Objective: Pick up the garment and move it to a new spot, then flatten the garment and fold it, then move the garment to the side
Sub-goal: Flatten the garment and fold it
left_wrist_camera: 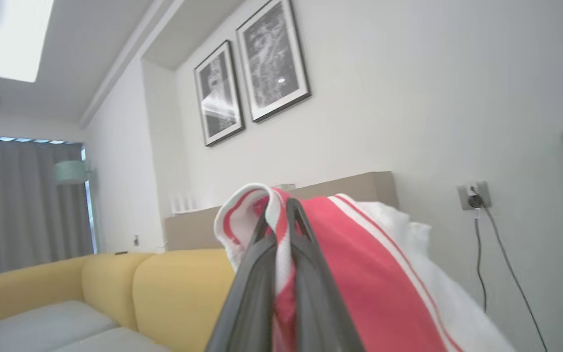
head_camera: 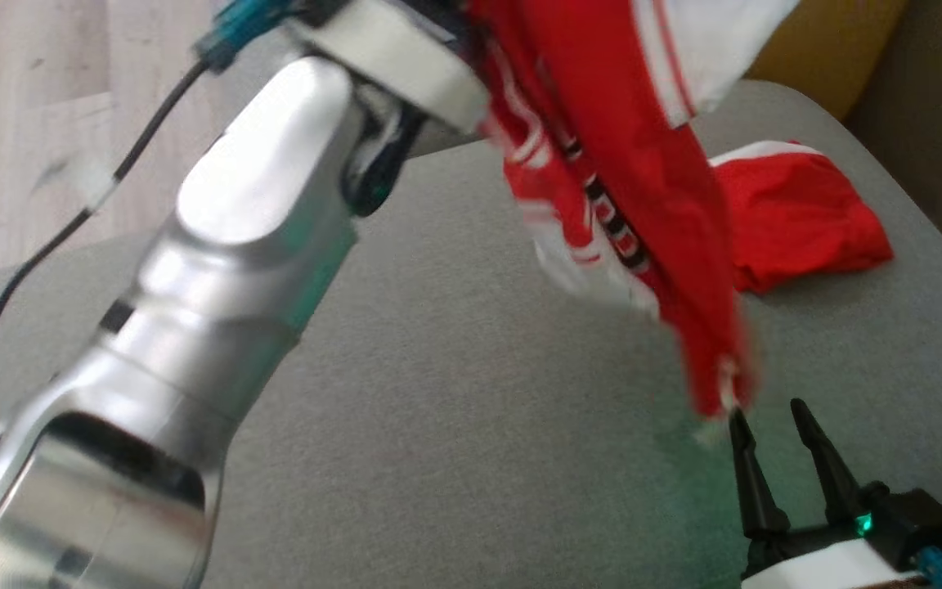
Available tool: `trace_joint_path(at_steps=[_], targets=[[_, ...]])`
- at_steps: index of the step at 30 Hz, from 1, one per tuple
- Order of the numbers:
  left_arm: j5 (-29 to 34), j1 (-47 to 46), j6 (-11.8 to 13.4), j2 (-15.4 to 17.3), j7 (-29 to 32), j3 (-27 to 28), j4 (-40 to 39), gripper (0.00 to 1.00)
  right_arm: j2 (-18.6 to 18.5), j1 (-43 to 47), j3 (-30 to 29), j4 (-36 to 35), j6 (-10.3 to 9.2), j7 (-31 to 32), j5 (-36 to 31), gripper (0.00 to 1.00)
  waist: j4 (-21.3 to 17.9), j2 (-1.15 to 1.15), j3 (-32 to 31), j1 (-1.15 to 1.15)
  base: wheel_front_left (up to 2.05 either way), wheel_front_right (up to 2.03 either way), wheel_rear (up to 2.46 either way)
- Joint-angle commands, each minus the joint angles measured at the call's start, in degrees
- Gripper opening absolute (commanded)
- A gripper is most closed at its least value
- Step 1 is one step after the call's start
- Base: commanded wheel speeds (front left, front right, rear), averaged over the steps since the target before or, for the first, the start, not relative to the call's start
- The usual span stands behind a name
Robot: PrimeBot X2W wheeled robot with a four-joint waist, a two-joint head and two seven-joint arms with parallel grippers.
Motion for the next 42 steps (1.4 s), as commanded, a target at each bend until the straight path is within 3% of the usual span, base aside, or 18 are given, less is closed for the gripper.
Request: trace_joint_path(at_steps=[1,7,11,15,19,20,21,25,30,33,38,42], targets=[[-0.56,0.96,0.45,2.59,-0.19,2.18,0.0,0.0,-0.09,-0.94,0.96,-2.02,0.19,-0.22,-0.31,1.0,1.29,0.0,-0.57,0.01,0.0,0.0,0.0],[-4.0,20.17,3.63,5.23,-0.21,7.9,0.32,0.0,0.24,-0.27,-0.1,-2.66,0.19,-0.22,-0.44,1.0,5.07,0.0,0.24,0.01,0.0,0.0,0.0],[-3.95,35.63,6.55,6.31,-0.22,14.82,-2.79,0.0,0.14,0.23,-1.14,-2.86,0.19,-0.22,-0.57,1.0,7.4,0.0,1.32,0.01,0.0,0.0,0.0],[-1.05,47.33,8.09,5.45,-0.22,21.84,-6.86,0.0,-0.23,0.73,-1.74,-2.78,0.19,-0.22,-0.69,1.0,9.43,0.0,2.0,0.01,0.0,0.0,0.0],[1.95,53.82,7.59,3.66,-0.22,26.21,-9.04,0.0,-0.31,0.71,-1.89,-2.77,0.19,-0.22,-0.87,1.0,10.7,0.0,2.29,0.01,0.0,0.0,0.0],[2.61,54.74,7.47,3.27,-0.22,26.97,-9.29,0.32,-0.32,0.64,-1.78,-2.76,0.19,-0.22,-0.89,1.0,10.84,0.0,2.31,0.01,0.0,0.0,0.0],[3.35,55.44,7.44,2.99,-0.22,27.5,-9.35,1.0,-0.34,0.56,-1.69,-2.7,0.19,-0.22,-0.9,1.0,10.95,0.0,2.31,0.01,0.0,0.0,0.0],[7.74,55.94,8.11,3.82,-0.22,27.94,-9.82,1.0,-0.64,0.36,-1.35,-2.69,0.19,-0.22,-0.74,1.0,10.9,0.0,2.54,0.01,0.0,0.0,0.0],[17.06,49.86,9.96,12.17,1.22,25.52,-13.38,1.0,-1.27,-0.85,-1.12,-3.28,0.19,-0.22,-0.56,1.0,10.18,0.0,4.63,0.01,0.0,0.0,0.0],[18.37,45.67,8.17,14.76,3.99,24.63,-15.29,1.0,-1.41,-1.37,-1.03,-3.45,0.19,-0.22,-0.58,1.0,10.0,0.0,5.81,0.01,0.0,0.0,0.0],[19.18,33.48,0.07,18.48,13.3,18.2,-16.63,1.0,-2.08,-3.41,-0.25,-3.57,0.19,-0.22,-0.35,1.0,9.1,0.0,9.53,0.01,0.0,0.0,0.0],[15.75,24.44,-0.95,19.93,20.83,9.14,-14.04,1.0,-2.89,-5.84,0.78,-3.43,0.19,-0.22,0.05,1.0,7.46,0.0,12.85,0.01,0.0,0.0,0.0]])
